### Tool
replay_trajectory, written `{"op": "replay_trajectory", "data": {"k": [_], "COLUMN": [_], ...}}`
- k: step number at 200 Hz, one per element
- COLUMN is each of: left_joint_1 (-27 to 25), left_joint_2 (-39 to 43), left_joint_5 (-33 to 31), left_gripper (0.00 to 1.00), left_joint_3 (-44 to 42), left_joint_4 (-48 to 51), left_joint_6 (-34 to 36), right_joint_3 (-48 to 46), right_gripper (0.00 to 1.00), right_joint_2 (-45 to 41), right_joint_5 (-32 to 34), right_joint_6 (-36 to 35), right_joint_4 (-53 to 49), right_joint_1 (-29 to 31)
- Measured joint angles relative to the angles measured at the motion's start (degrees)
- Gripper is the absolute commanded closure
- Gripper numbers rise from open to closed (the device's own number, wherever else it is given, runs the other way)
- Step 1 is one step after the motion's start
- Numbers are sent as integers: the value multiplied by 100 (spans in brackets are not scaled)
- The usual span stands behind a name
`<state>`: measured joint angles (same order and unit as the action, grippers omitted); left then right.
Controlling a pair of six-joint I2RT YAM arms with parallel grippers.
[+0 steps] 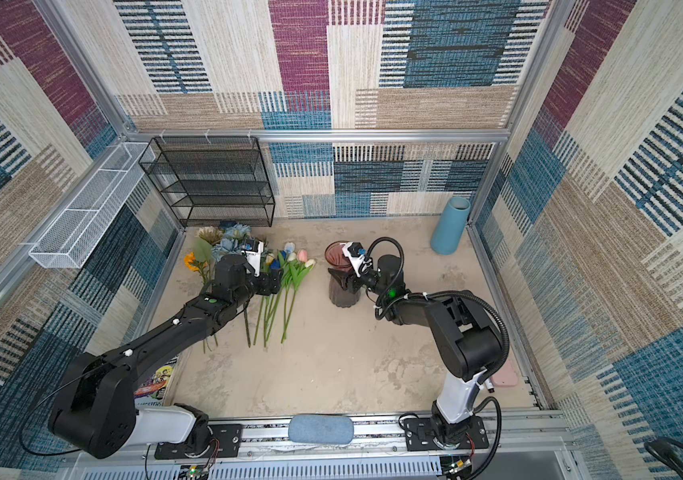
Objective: Arrange the flowers into the vase
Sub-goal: 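Slide the pink vase toward the tulips with the right gripper, then release the vase and draw the right gripper back toward the robot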
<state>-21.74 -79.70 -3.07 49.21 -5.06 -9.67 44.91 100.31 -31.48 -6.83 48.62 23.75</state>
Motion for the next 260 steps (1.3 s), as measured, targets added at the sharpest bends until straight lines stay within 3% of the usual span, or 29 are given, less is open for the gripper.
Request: {"op": "replay_trajectory", "data": {"k": [50,88,127,176,215,260], "left_joint_1": [-17,-46,-68,-153,-385,-584], "left_joint_2": [-273,-275,-275,-452,-835,-1665], "left_joint_5": [39,90,199,350,457,437], "left_gripper": [24,19,16,19,26,51], "left_joint_3": [120,118,118,328,667,1360], "left_joint_4": [492,577,643,907,1241,1788], "left_joint_6": [87,109,157,192,192,184], "right_joint_3": [-175,-175,-391,-1010,-1825,-2583], "right_gripper": [62,25,4,0,0,0], "right_joint_2": [39,138,133,-284,-1224,-2822], "right_joint_5": [-339,-387,-247,177,632,962], "right_joint_6": [-79,-116,-199,-216,-153,-92], "right_joint_4": [304,503,1158,1392,1412,1185], "right_joint_1": [289,304,319,317,317,315]}}
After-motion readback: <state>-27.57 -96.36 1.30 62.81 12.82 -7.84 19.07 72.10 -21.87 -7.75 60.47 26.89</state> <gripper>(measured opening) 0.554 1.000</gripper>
